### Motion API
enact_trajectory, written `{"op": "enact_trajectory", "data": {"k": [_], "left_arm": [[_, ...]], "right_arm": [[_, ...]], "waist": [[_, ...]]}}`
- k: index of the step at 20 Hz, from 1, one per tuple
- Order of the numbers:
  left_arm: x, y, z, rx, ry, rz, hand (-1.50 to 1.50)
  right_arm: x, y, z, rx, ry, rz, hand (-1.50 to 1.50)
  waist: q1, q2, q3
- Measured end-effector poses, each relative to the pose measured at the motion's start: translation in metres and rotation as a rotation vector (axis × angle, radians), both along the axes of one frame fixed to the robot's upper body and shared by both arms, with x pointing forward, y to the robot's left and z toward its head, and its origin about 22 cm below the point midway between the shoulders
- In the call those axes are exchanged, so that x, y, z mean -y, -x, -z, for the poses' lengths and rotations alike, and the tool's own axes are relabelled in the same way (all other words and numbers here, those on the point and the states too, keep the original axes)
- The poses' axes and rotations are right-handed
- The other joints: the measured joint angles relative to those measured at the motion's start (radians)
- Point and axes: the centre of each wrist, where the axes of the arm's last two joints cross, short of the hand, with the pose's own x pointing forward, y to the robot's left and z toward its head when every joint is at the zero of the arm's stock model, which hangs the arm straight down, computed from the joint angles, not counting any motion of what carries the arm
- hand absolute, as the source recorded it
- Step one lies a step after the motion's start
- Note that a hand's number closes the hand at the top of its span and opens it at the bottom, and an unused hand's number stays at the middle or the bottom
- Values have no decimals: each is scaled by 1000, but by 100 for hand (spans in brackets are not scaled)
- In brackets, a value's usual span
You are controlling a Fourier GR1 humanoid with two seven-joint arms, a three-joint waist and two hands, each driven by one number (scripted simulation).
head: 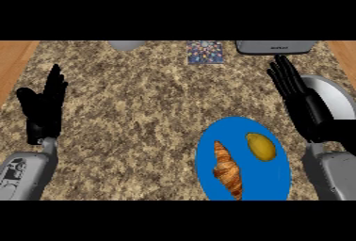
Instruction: Pick the lemon from the plate and place it in the pan
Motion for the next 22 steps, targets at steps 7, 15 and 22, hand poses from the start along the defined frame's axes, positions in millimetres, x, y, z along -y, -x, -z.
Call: {"op": "enact_trajectory", "data": {"k": [7, 15, 22], "left_arm": [[23, 2, -7, 28, 89, 142, 0], [24, 14, 0, 14, 189, 219, 0], [27, 17, -2, 11, 202, 250, 0]], "right_arm": [[-11, -25, -32, 79, -7, -461, 150], [99, -19, -46, 216, 270, -460, -150], [128, -23, -74, 348, 545, -415, -150]], "waist": [[50, -6, -14], [36, 0, -13], [50, 0, -14]]}}
